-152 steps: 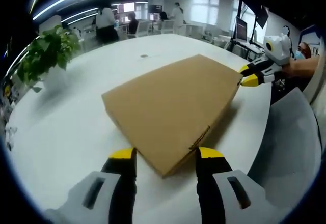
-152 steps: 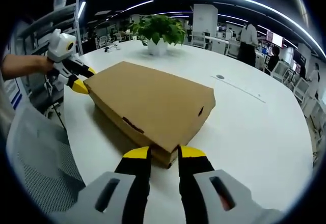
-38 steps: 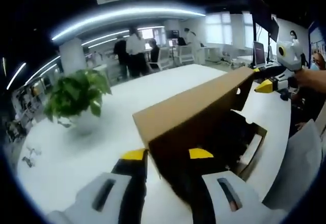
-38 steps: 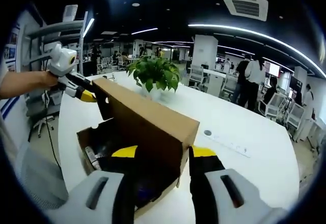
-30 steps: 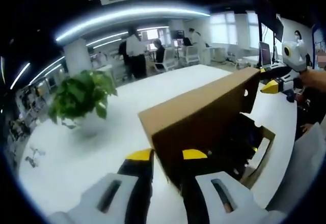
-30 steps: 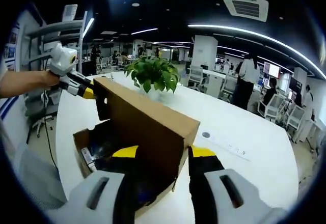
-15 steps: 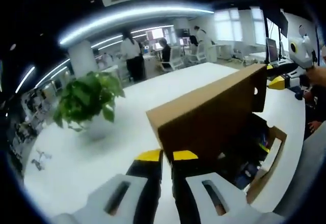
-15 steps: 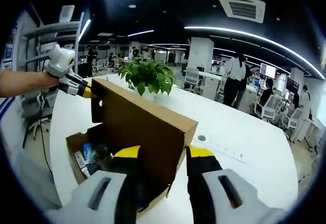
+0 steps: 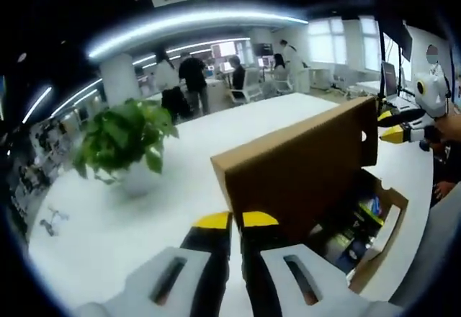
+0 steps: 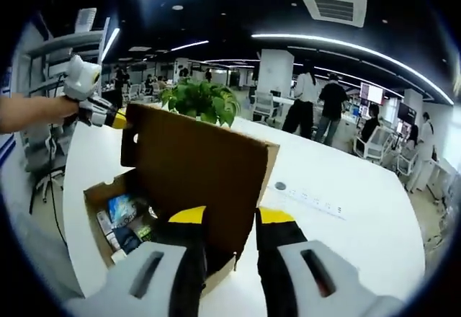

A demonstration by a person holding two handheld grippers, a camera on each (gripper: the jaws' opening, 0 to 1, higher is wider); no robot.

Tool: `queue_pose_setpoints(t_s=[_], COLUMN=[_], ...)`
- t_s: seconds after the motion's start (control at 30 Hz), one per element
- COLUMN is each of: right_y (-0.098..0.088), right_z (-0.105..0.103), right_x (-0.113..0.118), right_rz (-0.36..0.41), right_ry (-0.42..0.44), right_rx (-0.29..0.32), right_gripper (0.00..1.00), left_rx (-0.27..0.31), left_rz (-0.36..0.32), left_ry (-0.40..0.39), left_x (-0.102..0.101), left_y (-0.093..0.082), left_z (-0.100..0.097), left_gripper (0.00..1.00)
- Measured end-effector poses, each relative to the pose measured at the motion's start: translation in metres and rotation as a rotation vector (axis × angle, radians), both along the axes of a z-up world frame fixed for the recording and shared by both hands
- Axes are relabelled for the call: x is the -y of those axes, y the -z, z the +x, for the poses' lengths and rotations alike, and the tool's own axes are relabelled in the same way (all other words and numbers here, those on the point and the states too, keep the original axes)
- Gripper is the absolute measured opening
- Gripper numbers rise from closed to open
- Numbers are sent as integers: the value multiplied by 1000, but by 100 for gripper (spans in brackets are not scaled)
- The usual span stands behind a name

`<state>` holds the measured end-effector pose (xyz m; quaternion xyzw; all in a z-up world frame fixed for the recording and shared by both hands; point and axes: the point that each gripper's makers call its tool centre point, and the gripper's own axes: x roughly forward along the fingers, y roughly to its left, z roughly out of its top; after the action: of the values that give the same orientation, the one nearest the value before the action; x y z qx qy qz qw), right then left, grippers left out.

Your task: Operate the shoe box by opening the lid, removing the specified soft item, and placing it in the target area until the item is outside and the box remains undamaged.

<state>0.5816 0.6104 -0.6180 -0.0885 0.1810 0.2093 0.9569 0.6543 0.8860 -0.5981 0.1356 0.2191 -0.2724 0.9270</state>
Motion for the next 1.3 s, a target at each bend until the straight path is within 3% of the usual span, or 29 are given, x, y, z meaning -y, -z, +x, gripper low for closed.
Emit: queue_pose_setpoints(t_s=[0.4, 1.3], right_y=[44, 52], right_z=[2, 23], right_x=[14, 14], right_rz=[-33, -108], right_ry=[62, 47], right_rx=[-81, -80], right_gripper=[7, 1], left_rx=[-7, -24], left_rz=[10, 21], left_ry=[10, -3], left_x=[4, 10], left_y=[3, 18], left_z=[16, 47], left_gripper=[0, 2])
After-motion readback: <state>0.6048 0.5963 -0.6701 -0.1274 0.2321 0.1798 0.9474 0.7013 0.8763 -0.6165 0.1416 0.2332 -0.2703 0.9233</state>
